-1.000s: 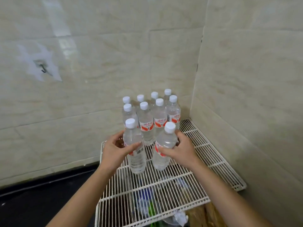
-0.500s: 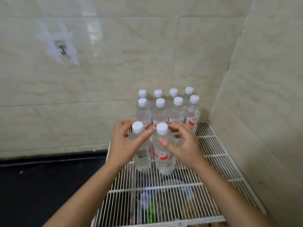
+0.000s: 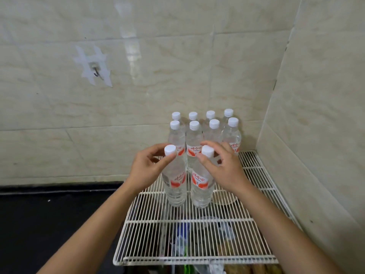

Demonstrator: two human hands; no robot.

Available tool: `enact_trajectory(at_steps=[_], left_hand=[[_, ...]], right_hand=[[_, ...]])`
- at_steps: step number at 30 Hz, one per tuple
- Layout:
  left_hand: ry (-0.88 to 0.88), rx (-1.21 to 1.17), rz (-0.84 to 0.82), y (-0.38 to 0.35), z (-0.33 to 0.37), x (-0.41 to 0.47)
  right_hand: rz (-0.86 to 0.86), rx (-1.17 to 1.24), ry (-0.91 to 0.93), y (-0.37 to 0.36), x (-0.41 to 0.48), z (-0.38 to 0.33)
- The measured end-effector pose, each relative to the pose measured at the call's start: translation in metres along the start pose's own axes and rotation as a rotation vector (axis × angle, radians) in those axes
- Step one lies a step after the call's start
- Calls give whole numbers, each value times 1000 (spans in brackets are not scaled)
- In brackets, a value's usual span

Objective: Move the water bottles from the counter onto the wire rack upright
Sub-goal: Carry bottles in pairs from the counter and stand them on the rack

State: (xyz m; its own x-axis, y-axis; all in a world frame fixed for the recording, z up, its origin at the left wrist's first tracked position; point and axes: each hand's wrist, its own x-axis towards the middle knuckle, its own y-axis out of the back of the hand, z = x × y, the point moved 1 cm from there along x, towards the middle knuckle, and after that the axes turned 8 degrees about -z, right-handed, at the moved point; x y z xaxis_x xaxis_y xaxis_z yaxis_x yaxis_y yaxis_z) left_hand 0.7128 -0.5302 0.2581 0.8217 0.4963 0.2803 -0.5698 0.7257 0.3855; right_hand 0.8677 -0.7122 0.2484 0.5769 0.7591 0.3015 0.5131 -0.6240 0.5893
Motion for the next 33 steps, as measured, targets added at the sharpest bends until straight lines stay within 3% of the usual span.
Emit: enact_trajectory(at_steps=[4,8,13,16,20,28,33], left_hand=[[-29,23,-69,3,-2,4],[-53,190,79,-2,-7,4],[-5,-9,141,-5,-3,9],[26,-133,98,-3,-1,22],[-6,-127,37,-3,0,36],[-24,-223,-24,3,-11,41],[146,-131,-113,2,-41,31]], right_hand=[[-46,-91,23,1,4,-10],[-45,-85,30,5,13,-17],[-80,-84,-21,11,27,-18],[-116,-72,-39,9,35,-16],[-148,-30,-56,5,47,-12],[9,204,-79,-2,42,8],[-39,170,-154,-14,24,18]])
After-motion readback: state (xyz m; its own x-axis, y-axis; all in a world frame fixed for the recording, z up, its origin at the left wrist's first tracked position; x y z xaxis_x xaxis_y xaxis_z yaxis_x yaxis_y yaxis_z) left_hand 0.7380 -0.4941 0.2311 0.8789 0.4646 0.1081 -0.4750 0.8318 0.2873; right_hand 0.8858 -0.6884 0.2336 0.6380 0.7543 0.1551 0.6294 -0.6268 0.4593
